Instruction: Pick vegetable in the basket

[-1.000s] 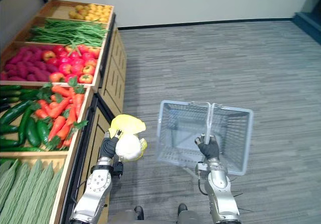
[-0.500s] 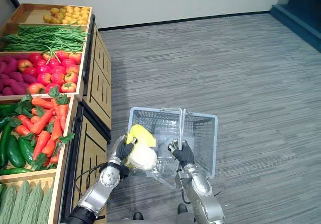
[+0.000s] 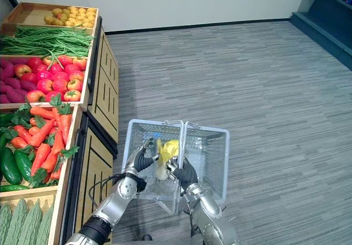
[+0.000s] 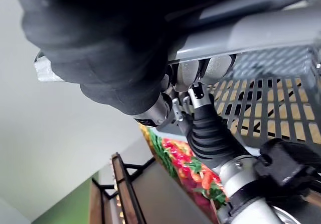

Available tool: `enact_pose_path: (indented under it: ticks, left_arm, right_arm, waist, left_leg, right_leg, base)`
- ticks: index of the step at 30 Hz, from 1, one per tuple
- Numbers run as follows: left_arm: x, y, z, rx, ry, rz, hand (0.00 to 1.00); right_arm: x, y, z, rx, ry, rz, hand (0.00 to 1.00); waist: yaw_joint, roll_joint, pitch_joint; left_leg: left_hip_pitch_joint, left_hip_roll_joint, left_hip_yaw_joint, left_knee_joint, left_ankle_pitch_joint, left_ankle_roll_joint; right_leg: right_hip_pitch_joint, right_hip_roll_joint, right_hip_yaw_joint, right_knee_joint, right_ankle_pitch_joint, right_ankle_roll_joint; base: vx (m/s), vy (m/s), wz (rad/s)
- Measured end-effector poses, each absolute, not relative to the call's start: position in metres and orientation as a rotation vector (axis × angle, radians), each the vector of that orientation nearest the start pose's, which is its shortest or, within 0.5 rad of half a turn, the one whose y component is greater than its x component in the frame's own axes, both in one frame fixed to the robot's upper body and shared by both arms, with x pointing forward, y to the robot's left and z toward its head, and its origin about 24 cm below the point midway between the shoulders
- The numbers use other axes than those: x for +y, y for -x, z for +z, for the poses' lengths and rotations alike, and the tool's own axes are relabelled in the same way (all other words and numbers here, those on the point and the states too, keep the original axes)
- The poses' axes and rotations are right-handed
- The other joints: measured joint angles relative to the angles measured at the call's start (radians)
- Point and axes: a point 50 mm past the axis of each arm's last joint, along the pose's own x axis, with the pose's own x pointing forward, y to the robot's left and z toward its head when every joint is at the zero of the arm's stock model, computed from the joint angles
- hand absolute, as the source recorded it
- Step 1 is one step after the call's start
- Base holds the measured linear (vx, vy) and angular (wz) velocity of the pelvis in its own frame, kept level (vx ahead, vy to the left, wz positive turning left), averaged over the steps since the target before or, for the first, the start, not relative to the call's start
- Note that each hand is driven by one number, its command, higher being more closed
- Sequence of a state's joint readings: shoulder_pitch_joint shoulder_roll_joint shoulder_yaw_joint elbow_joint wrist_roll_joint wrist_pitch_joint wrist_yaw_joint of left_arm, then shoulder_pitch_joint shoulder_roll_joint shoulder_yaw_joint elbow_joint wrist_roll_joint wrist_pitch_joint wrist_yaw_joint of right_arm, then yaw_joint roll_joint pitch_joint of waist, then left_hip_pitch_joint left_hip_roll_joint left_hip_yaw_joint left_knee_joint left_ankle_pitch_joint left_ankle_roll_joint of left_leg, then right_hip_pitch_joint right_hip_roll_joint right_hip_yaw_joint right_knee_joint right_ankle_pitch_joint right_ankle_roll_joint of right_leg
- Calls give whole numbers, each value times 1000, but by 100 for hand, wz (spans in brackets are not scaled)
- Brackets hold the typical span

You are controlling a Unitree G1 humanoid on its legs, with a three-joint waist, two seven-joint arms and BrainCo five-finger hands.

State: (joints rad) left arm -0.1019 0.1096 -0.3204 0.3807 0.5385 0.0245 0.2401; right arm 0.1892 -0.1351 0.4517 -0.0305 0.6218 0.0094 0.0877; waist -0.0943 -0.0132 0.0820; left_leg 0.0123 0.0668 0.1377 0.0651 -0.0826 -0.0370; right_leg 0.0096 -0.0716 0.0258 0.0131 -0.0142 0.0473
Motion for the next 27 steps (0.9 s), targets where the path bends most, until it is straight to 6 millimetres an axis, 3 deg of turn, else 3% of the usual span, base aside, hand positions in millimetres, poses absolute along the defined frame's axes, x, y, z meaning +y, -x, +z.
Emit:
enact_pose_path:
  ticks: [6, 10, 16, 20, 27]
  left_arm:
    - [108, -249, -3, 65, -635, -115, 0]
    - [115, -235, 10, 24, -515, -41, 0]
    - [144, -219, 33, -49, -347, 124, 0]
    - [164, -207, 34, -39, -233, 206, 0]
    - [178, -193, 41, -62, -78, 291, 0]
  right_arm:
    - [-83, -180, -11, 319, -456, 363, 100]
    - [-111, -180, -20, 320, -349, 186, 100]
    - [-165, -182, -22, 301, -175, -93, 100]
    - [-195, -179, -20, 291, -118, -233, 100]
    - [-216, -170, -32, 344, -90, -341, 100]
  waist:
    - [2, 0, -4]
    - [4, 5, -16]
    - [25, 24, -35]
    - [28, 25, -36]
    - [35, 21, -38]
  left_leg:
    - [4, -3, -14, -31, 24, 0]
    - [14, -7, -23, -56, 37, -1]
    - [35, -14, -32, -104, 54, 0]
    - [27, -16, -42, -106, 54, 0]
    - [-6, -16, -55, -93, 51, 2]
  right_leg:
    - [-1, -1, -15, 0, 0, 0]
    - [1, 0, -25, 0, 0, 1]
    - [4, -1, -39, 0, -3, 6]
    - [5, -3, -53, -2, -5, 9]
    - [2, -13, -76, -15, -8, 13]
  base:
    - [-22, -4, 9]
    - [-10, -3, 4]
    - [-6, -2, 4]
    - [-2, 0, 8]
    - [17, 6, 11]
